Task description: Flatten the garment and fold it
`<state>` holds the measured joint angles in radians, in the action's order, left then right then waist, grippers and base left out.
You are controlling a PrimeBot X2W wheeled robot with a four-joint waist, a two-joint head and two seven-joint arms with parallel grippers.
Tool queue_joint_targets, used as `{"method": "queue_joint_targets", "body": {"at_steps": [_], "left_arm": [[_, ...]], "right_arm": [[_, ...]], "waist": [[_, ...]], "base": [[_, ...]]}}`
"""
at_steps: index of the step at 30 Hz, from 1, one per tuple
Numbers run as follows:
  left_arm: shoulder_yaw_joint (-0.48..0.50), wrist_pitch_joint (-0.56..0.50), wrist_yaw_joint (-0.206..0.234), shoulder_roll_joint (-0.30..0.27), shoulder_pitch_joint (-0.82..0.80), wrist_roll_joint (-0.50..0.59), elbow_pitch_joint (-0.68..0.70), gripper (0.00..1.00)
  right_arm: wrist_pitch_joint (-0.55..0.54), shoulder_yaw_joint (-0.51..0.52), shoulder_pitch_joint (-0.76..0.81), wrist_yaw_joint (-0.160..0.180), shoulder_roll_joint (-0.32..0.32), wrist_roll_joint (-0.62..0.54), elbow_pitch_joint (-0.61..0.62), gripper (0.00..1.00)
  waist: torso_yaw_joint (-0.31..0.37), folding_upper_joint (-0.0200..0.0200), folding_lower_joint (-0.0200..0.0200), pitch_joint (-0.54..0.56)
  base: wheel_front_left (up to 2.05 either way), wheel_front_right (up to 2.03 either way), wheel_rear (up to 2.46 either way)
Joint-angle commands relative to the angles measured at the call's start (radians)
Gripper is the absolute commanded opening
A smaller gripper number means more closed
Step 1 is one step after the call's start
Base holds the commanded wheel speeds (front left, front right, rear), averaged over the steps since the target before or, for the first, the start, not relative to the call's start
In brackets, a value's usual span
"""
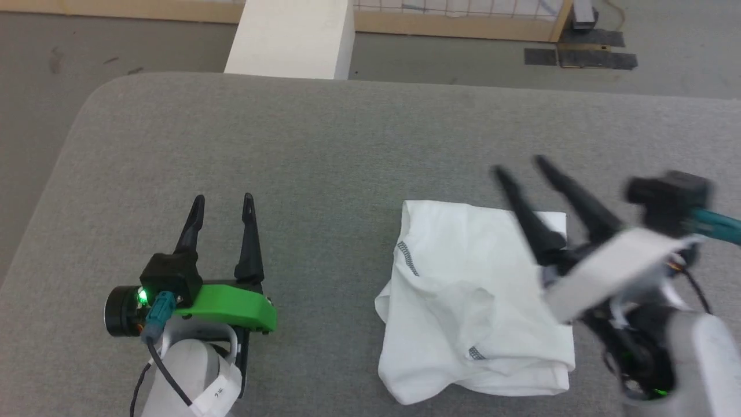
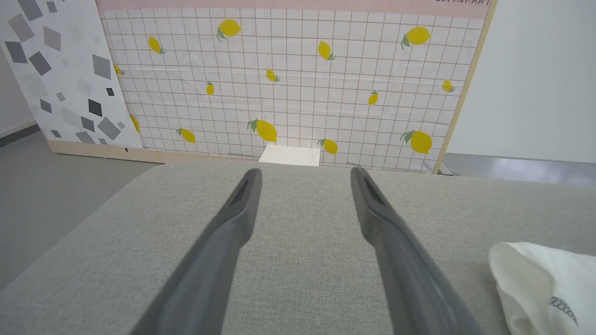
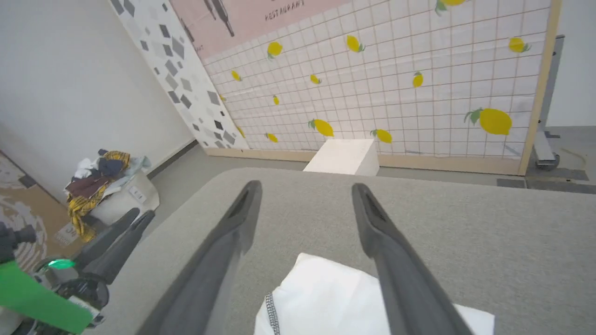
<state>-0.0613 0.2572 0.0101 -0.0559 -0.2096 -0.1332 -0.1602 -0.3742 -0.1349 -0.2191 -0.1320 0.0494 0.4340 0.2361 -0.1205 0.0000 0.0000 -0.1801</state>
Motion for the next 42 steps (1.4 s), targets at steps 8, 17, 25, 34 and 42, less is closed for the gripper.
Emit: {"method": "queue_joint_targets", "body": {"at_steps": [8, 17, 25, 34, 42], "left_arm": [[0.014, 0.005, -0.006, 0.003, 0.019, 0.021, 0.008, 1.0], [0.008, 0.005, -0.014, 0.004, 0.019, 0.023, 0.003, 1.0], [0.001, 0.005, -0.016, 0.005, 0.011, 0.017, 0.0, 1.0], [-0.001, 0.005, -0.013, 0.005, 0.018, 0.013, -0.006, 1.0], [0.021, 0.005, -0.007, 0.003, 0.032, 0.018, 0.015, 1.0]], "right_arm": [[0.048, 0.229, 0.154, 0.001, 0.001, 0.168, -0.115, 1.0], [-0.027, 0.239, 0.157, 0.001, 0.001, 0.239, -0.337, 1.0], [-0.128, 0.223, 0.108, 0.001, 0.001, 0.231, -0.451, 1.0], [-0.246, 0.181, 0.104, 0.001, 0.001, 0.197, -0.467, 0.0], [-0.34, 0.117, 0.052, 0.001, 0.012, -0.044, -0.32, 0.0]], "waist": [[0.059, 0.0, 0.0, 0.031], [0.053, 0.0, 0.0, 0.018], [0.035, 0.0, 0.0, 0.005], [0.033, 0.0, 0.0, 0.013], [0.115, 0.0, 0.0, 0.002]], "base": [[0.0, 0.0, 0.0], [0.0, 0.0, 0.0], [0.0, 0.0, 0.0], [0.0, 0.0, 0.0], [0.0, 0.0, 0.0]]}}
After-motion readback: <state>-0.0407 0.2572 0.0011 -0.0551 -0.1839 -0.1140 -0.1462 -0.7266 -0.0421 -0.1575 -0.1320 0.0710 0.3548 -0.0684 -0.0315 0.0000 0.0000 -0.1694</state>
